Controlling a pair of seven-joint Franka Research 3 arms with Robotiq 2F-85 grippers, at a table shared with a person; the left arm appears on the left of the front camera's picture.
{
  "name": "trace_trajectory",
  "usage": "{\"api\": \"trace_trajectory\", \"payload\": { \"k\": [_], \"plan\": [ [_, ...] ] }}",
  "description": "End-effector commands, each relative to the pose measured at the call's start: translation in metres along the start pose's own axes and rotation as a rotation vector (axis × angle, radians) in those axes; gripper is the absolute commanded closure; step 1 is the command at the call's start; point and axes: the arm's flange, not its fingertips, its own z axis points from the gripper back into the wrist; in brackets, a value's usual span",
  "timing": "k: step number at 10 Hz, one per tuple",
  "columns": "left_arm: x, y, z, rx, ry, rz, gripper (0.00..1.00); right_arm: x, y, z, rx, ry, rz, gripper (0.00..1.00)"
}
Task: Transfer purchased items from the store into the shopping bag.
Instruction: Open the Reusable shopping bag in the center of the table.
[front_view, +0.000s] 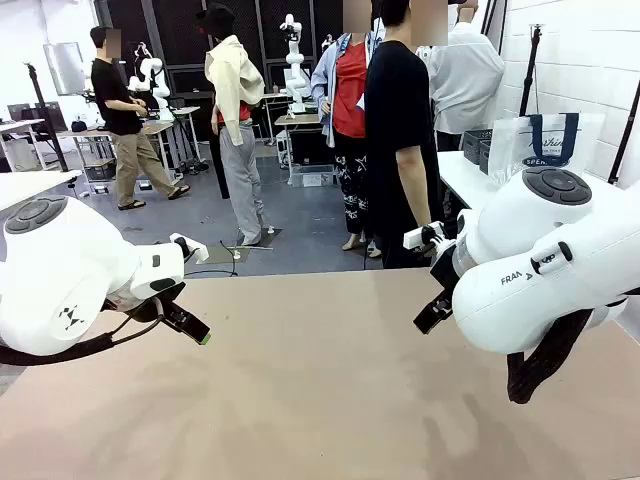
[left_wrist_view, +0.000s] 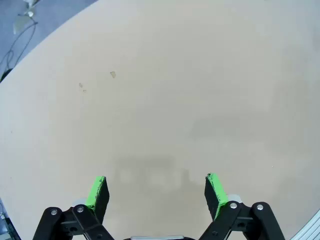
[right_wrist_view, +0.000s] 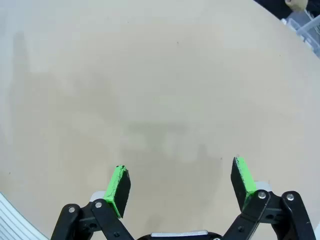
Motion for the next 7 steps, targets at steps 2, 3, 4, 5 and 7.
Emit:
{"api": "trace_trajectory", "payload": {
  "k": [2,3,4,5,7],
  "plan": [
    [0.0000,0.0000,0.0000,0.000,0.000,0.000,0.00,0.0000,0.0000,0.0000,0.000,0.000,0.000,0.00],
    [0.0000,0.0000,0.0000,0.000,0.000,0.000,0.00,0.0000,0.0000,0.0000,0.000,0.000,0.000,0.00],
    [0.0000,0.0000,0.0000,0.000,0.000,0.000,0.00,0.0000,0.0000,0.0000,0.000,0.000,0.000,0.00],
    [0.0000,0.0000,0.0000,0.000,0.000,0.000,0.00,0.0000,0.0000,0.0000,0.000,0.000,0.000,0.00],
    [0.0000,0.0000,0.0000,0.000,0.000,0.000,0.00,0.0000,0.0000,0.0000,0.000,0.000,0.000,0.00]
  ]
}}
